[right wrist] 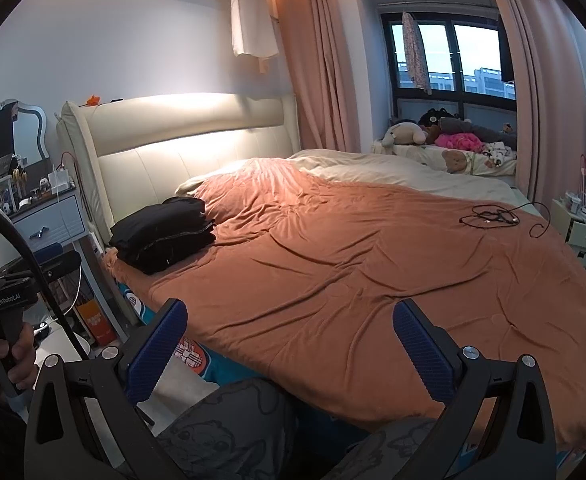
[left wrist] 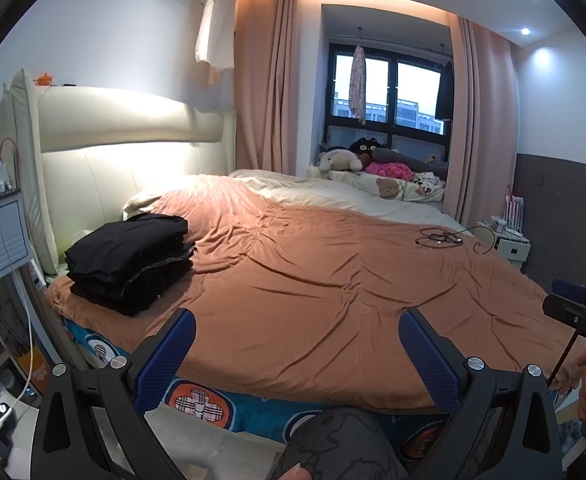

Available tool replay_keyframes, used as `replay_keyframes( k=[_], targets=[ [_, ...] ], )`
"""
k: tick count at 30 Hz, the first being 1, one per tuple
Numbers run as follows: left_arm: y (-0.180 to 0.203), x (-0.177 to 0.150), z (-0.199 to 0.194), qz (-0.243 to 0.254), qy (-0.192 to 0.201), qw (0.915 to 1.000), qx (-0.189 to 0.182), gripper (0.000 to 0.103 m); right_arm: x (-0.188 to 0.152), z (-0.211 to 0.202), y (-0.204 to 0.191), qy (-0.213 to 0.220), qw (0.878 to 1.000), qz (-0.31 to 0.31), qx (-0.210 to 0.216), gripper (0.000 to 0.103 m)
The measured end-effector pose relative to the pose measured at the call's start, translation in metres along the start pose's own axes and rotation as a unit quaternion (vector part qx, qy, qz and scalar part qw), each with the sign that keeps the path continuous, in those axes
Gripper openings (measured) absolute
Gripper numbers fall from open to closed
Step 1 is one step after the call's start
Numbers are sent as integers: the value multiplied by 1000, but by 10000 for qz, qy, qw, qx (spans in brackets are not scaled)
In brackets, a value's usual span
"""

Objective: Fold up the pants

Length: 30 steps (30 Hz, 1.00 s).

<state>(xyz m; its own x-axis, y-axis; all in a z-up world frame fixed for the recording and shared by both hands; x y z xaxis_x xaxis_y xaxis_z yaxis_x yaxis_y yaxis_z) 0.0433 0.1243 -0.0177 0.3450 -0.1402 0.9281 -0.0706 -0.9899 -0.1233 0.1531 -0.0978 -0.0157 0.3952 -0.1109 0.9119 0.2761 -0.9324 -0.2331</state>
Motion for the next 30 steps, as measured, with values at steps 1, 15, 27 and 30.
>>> replay_keyframes(
  k=[1,15,27,30],
  targets=[
    [0,0,0,-3,-2,10000,11,102,0,1,1,-3,10000,1,6,103],
    [-4,-1,0,-33,11,10000,24,102,0,1,0,-17,10000,3,20,103],
    [-12,1,-3,-103,90,9999,79,102,-1,0,-2,-31,10000,-22,20,103],
    [-14,0,-3,-140,88,9998,104,102,0,-2,-2,-20,10000,-34,18,103]
  ],
)
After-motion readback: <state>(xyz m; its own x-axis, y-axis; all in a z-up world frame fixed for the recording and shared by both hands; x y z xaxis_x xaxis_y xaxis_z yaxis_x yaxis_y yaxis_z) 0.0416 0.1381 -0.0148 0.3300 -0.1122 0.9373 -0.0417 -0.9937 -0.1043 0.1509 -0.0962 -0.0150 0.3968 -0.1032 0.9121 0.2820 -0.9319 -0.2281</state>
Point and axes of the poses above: each gripper's, at about its wrist camera, not at the fingertips, and z roughly the way its jaws point, y to its right, x to its top, the point moved 10 cm from there along z, roughly the way its jaws point, and after that the axes turned 15 degrees about z, right-handed, at the moved point
